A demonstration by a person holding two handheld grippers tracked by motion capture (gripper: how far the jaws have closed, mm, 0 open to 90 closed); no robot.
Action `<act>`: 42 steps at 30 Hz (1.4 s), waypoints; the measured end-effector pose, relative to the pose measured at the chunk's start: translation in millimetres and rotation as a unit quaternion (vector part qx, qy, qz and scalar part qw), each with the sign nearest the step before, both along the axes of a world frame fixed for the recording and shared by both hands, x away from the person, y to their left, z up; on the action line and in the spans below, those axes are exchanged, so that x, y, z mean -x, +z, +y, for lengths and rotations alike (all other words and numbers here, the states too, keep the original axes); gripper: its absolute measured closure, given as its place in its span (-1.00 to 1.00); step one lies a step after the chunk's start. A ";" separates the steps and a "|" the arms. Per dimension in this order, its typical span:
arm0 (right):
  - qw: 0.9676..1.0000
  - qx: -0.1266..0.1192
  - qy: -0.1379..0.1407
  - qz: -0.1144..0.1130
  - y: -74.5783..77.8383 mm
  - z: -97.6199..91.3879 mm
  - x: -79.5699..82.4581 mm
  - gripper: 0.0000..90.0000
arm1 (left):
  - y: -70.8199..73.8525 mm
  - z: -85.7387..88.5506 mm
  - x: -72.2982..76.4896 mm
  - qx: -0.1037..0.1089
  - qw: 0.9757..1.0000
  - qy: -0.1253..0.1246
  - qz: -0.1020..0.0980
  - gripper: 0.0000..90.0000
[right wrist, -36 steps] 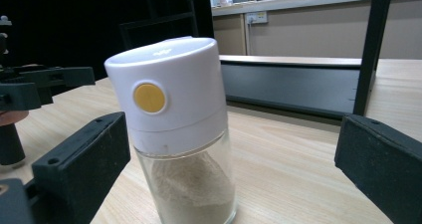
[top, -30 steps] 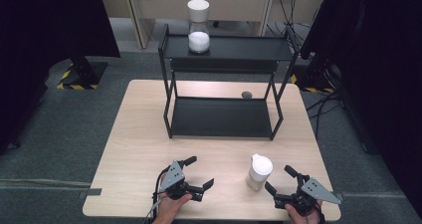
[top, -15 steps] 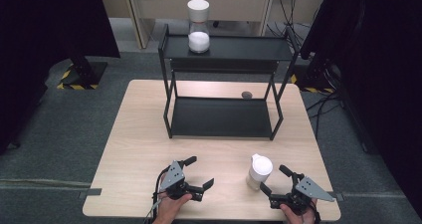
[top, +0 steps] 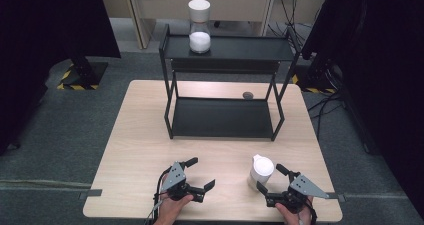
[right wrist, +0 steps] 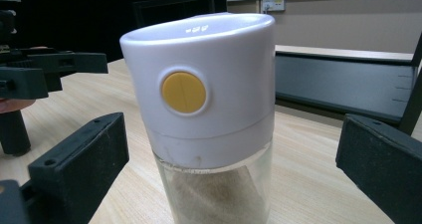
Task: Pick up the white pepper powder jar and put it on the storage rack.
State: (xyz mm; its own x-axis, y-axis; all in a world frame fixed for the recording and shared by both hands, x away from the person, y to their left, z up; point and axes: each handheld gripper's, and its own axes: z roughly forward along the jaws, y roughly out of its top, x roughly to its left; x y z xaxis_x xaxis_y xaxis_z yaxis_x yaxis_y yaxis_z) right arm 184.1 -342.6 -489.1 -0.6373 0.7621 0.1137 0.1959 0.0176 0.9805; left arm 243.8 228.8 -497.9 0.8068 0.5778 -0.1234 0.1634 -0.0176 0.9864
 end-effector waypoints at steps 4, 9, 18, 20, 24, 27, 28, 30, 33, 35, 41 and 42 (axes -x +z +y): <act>1.000 0.007 0.003 0.000 0.8 3.9 -3.3 -0.99 | -0.1 0.4 -1.2 0.001 1.000 -0.002 0.004 -1.00; 1.000 0.015 0.010 -0.006 0.7 7.0 -7.1 -0.93 | -0.4 0.6 -1.3 0.001 1.000 -0.001 0.003 -1.00; 1.000 0.021 0.020 -0.010 0.6 8.0 -11.9 -0.73 | -0.4 0.4 -1.4 0.001 1.000 -0.002 0.004 -1.00; 0.999 0.022 0.023 -0.011 0.6 7.9 -13.0 -0.70 | -0.5 0.4 -1.6 0.001 1.000 -0.002 0.004 -1.00; 0.999 0.023 0.028 -0.012 0.6 9.0 -14.6 -0.65 | -0.5 0.1 -1.4 0.000 1.000 -0.003 0.004 -1.00; 0.999 0.029 0.030 -0.013 1.3 11.2 -15.7 -0.59 | -0.6 0.2 -1.4 0.000 1.000 -0.002 0.004 -1.00; 0.999 0.030 0.029 -0.014 1.3 11.9 -15.9 -0.57 | -0.6 0.2 -1.5 0.000 1.000 -0.003 0.004 -1.00; 0.999 0.030 0.029 -0.013 1.4 12.8 -16.8 -0.56 | -0.6 0.2 -1.6 0.000 1.000 -0.003 0.005 -1.00; 0.999 0.036 0.027 -0.014 2.1 14.3 -17.5 -0.50 | -0.6 0.3 -1.6 0.000 1.000 -0.003 0.004 -1.00; 0.999 0.037 0.026 -0.013 2.4 15.2 -18.0 -0.46 | -0.7 0.4 -1.7 0.000 1.000 -0.003 0.005 -1.00; 0.999 0.047 0.024 -0.015 3.6 18.3 -18.8 -0.34 | -0.7 0.3 -1.7 0.000 1.000 -0.004 0.005 -1.00; 0.998 0.050 0.024 -0.016 3.9 18.8 -18.8 -0.33 | -0.7 0.3 -1.8 0.000 1.000 -0.004 0.005 -1.00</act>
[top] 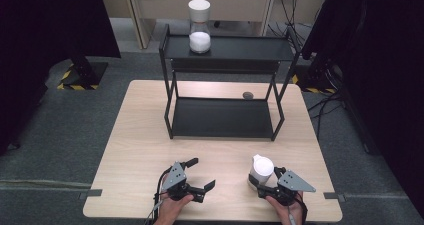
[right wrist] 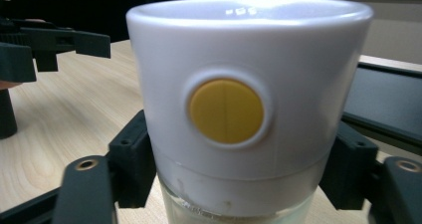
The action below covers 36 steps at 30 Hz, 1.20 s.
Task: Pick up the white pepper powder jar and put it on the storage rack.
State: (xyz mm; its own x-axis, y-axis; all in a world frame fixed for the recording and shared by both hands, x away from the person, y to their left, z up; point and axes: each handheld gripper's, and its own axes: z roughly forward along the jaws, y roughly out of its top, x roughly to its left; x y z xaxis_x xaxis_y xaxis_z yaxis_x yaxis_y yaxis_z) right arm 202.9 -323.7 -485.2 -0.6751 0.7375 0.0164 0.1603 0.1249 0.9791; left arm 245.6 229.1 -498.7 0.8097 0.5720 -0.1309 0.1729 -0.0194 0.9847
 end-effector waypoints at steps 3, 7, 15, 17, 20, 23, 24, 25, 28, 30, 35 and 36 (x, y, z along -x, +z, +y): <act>1.000 0.003 -0.001 -0.001 0.6 0.8 0.4 -0.32 | 0.1 0.1 0.1 0.000 1.000 0.001 0.000 -1.00; 1.000 0.003 -0.004 -0.003 0.2 2.0 1.7 -0.32 | 0.1 -0.1 0.4 -0.001 1.000 0.001 -0.001 -0.99; 1.000 -0.002 -0.011 -0.009 1.4 0.4 5.5 -0.31 | 0.2 0.7 0.6 0.000 1.000 0.003 -0.002 -0.99; 1.000 -0.004 -0.011 -0.011 2.4 0.3 6.5 -0.31 | 0.3 0.5 0.6 -0.001 1.000 0.002 -0.002 -0.99; 1.000 -0.007 -0.008 -0.011 3.9 0.3 7.2 -0.31 | 0.2 0.3 0.7 -0.001 1.000 0.002 -0.002 -0.99; 1.000 -0.008 -0.006 -0.011 5.7 0.6 7.7 -0.31 | 0.1 0.4 0.9 0.000 1.000 0.001 -0.003 -0.99; 1.000 -0.008 -0.005 -0.011 6.3 0.6 7.9 -0.31 | 0.1 0.4 0.9 0.000 1.000 0.001 -0.003 -0.99; 1.000 -0.010 -0.004 -0.010 6.9 0.2 7.9 -0.31 | 0.1 0.3 1.0 0.000 1.000 0.001 -0.003 -0.99; 1.000 -0.015 -0.002 -0.011 8.7 -0.9 8.6 -0.31 | 0.2 0.0 1.1 -0.001 1.000 0.001 -0.004 -0.99; 1.000 -0.016 -0.001 -0.012 10.6 -1.7 9.0 -0.31 | 0.1 0.1 1.0 -0.001 1.000 0.002 -0.003 -0.99; 1.000 -0.019 -0.005 -0.015 15.2 -4.1 10.1 -0.31 | 0.2 0.5 0.9 -0.002 1.000 0.002 -0.005 -0.99; 1.000 -0.019 -0.005 -0.016 16.2 -4.6 10.2 -0.31 | 0.1 0.6 0.7 -0.001 1.000 0.001 -0.005 -0.99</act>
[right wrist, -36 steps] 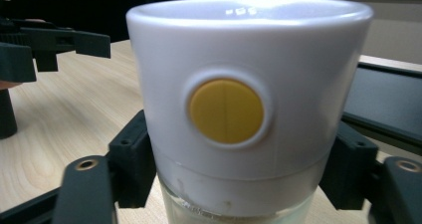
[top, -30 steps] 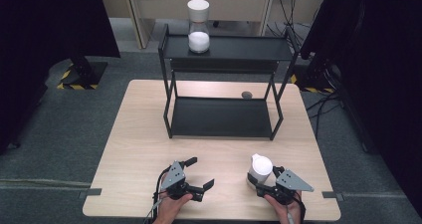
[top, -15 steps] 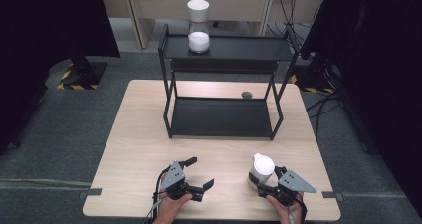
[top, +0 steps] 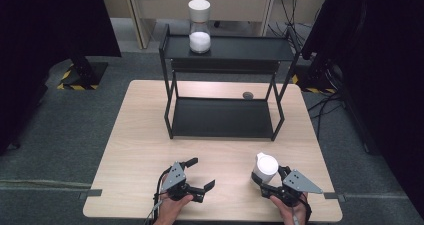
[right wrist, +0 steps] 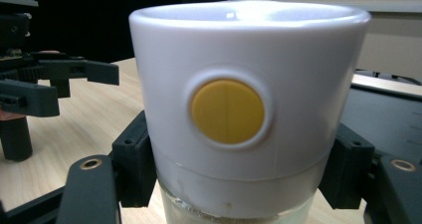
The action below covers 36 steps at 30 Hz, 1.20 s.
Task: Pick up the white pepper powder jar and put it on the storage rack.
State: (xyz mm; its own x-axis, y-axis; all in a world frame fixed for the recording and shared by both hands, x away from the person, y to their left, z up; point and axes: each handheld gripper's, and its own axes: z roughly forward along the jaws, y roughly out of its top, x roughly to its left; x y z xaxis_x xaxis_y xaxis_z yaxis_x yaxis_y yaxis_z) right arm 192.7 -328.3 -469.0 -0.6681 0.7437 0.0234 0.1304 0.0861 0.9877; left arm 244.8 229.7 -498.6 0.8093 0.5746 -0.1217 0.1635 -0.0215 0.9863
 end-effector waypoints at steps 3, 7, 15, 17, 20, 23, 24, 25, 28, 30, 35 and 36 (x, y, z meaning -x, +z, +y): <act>1.000 -0.002 -0.003 0.000 3.1 -1.8 -0.2 -0.31 | -0.2 0.0 -0.1 0.001 1.000 0.000 0.002 -0.99; 1.000 -0.003 -0.007 -0.003 7.6 -2.8 -1.7 -0.31 | -0.2 -0.4 0.0 0.000 1.000 -0.001 0.001 -0.99; 1.000 0.000 -0.007 -0.013 23.9 -0.7 -6.5 -0.31 | -0.3 -0.7 0.0 0.000 1.000 0.000 0.001 -0.99; 1.000 0.000 -0.006 -0.014 26.3 -0.5 -7.1 -0.31 | -0.3 -0.6 0.0 0.000 1.000 0.000 0.001 -0.99; 1.000 0.001 -0.005 -0.018 35.6 0.4 -9.3 -0.31 | -0.3 -0.7 0.2 0.000 1.000 -0.001 0.000 -0.99; 1.000 0.001 -0.004 -0.022 41.0 1.2 -11.5 -0.31 | -0.3 -0.6 0.4 0.000 1.000 -0.001 -0.001 -0.99; 1.000 0.001 -0.003 -0.023 43.4 1.6 -12.7 -0.31 | -0.2 -0.6 0.5 0.000 1.000 -0.001 -0.001 -0.99; 1.000 0.000 -0.001 -0.024 45.7 1.8 -14.4 -0.31 | -0.1 -0.6 0.5 -0.001 1.000 -0.001 -0.002 -0.99; 1.000 -0.003 0.004 -0.026 55.7 4.3 -20.3 -0.31 | 0.0 -0.6 0.8 -0.001 1.000 -0.002 -0.003 -0.99; 1.000 0.001 0.006 -0.029 60.8 5.9 -22.7 -0.31 | 0.1 -0.7 0.7 -0.001 1.000 -0.002 -0.003 -0.99; 1.000 0.000 0.014 -0.023 72.7 8.4 -31.2 -0.31 | 0.4 -1.3 1.1 -0.004 1.000 -0.005 -0.006 -0.99; 1.000 0.000 0.016 -0.024 75.2 9.0 -33.1 -0.31 | 0.3 -1.3 1.1 -0.004 1.000 -0.006 -0.007 -0.99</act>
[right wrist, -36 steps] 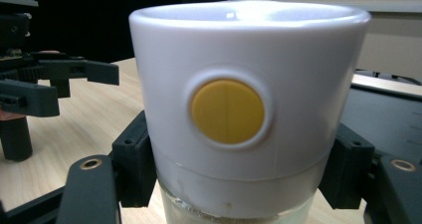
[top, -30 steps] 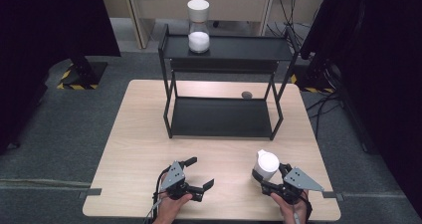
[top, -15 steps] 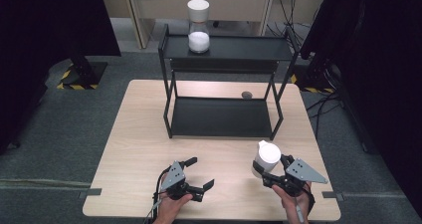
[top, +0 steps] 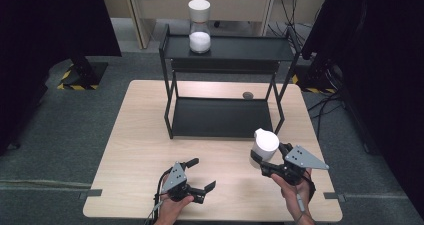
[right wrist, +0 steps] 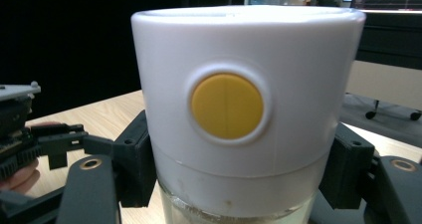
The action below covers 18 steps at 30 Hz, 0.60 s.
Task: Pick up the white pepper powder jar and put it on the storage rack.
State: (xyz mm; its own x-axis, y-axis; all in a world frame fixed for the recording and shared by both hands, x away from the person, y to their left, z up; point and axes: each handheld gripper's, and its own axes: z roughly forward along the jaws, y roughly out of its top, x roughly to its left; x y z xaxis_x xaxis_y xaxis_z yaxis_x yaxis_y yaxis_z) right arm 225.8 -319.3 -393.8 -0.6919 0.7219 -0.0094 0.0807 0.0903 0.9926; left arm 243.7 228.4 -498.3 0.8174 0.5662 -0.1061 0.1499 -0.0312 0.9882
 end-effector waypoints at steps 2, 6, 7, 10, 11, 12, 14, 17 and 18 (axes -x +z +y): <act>1.000 0.003 0.001 -0.004 5.8 1.8 -2.8 -0.31 | -0.1 -0.1 -0.1 0.000 1.000 -0.001 0.001 -0.99; 1.000 0.003 0.006 -0.013 20.4 6.7 -9.9 -0.31 | -0.1 -0.4 -0.1 0.000 1.000 -0.002 0.001 -0.99; 1.000 0.003 0.008 -0.014 23.0 7.4 -11.3 -0.31 | -0.2 -0.4 -0.2 0.000 1.000 -0.002 0.001 -0.99; 1.000 0.001 0.012 -0.017 32.0 10.3 -16.7 -0.31 | -0.1 -0.3 -0.2 -0.001 1.000 -0.002 0.002 -0.99; 1.000 0.000 0.014 -0.017 34.8 11.2 -18.6 -0.31 | -0.2 -0.4 -0.2 -0.001 1.000 -0.002 0.002 -0.99; 1.000 -0.001 0.017 -0.016 38.4 12.4 -20.8 -0.31 | -0.1 -0.5 -0.1 -0.001 1.000 -0.002 0.002 -0.99; 1.000 -0.003 0.021 -0.017 43.5 13.9 -24.7 -0.31 | -0.1 -0.5 0.0 -0.001 1.000 -0.002 0.001 -0.99; 1.000 -0.006 0.025 -0.017 50.8 16.5 -29.2 -0.31 | -0.1 -0.2 -0.1 0.000 1.000 -0.002 0.001 -0.99; 0.999 -0.006 0.026 -0.018 53.2 17.4 -30.6 -0.31 | -0.2 -0.2 0.0 0.000 1.000 -0.001 0.002 -0.99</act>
State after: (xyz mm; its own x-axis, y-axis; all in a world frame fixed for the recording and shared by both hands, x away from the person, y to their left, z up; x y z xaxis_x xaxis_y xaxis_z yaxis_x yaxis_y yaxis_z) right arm 256.4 -301.9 -340.6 -0.7282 0.6849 -0.0263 0.0398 0.0805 0.9960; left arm 243.7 228.2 -498.4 0.8184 0.5642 -0.1089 0.1528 -0.0310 0.9878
